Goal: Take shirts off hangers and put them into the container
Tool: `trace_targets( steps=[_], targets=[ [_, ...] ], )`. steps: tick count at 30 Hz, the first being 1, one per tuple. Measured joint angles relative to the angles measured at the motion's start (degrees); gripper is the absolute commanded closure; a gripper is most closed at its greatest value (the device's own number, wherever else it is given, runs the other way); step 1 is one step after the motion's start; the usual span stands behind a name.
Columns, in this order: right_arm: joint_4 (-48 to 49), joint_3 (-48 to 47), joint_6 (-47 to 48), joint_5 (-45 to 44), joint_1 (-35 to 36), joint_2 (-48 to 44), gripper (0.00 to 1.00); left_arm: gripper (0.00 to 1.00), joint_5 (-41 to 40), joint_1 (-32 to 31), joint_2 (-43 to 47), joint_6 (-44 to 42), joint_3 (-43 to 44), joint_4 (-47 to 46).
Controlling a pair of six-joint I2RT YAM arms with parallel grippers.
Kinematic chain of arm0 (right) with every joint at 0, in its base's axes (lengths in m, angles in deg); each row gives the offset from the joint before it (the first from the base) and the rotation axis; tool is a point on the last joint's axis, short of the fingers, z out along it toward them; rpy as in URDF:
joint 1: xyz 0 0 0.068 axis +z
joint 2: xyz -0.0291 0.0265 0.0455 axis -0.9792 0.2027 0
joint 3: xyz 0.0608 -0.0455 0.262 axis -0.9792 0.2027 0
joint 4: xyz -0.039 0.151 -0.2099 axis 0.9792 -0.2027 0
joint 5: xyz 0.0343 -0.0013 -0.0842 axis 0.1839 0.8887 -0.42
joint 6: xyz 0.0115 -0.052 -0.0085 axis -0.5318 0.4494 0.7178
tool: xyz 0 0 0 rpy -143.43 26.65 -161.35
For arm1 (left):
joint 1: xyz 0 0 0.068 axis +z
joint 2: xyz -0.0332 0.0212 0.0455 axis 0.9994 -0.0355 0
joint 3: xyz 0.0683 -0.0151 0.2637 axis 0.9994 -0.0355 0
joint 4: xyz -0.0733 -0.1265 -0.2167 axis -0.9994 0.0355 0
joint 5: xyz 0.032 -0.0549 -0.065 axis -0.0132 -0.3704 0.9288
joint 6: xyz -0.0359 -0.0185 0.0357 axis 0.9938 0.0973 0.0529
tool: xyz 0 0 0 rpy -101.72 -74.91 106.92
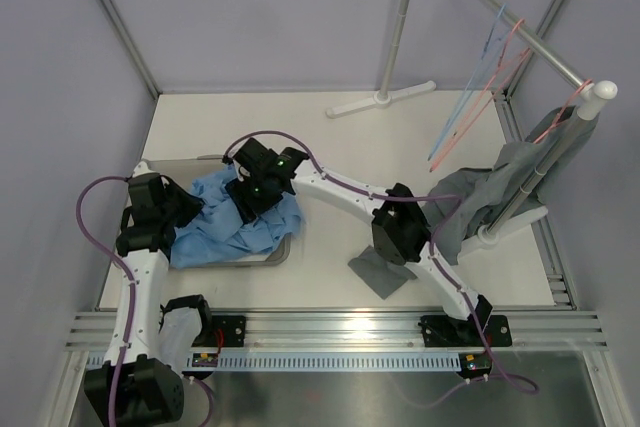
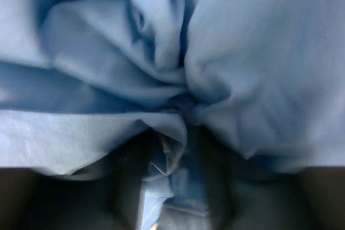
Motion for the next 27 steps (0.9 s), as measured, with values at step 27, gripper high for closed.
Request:
trace_targets(
  steps=[27],
  targets=[
    [0.79,24.5,-0.07,-11.74,-2.84,-22.03,0.43,1.0,-0.22,0.28,0.96,-0.07,0.0,0.07]
  ],
)
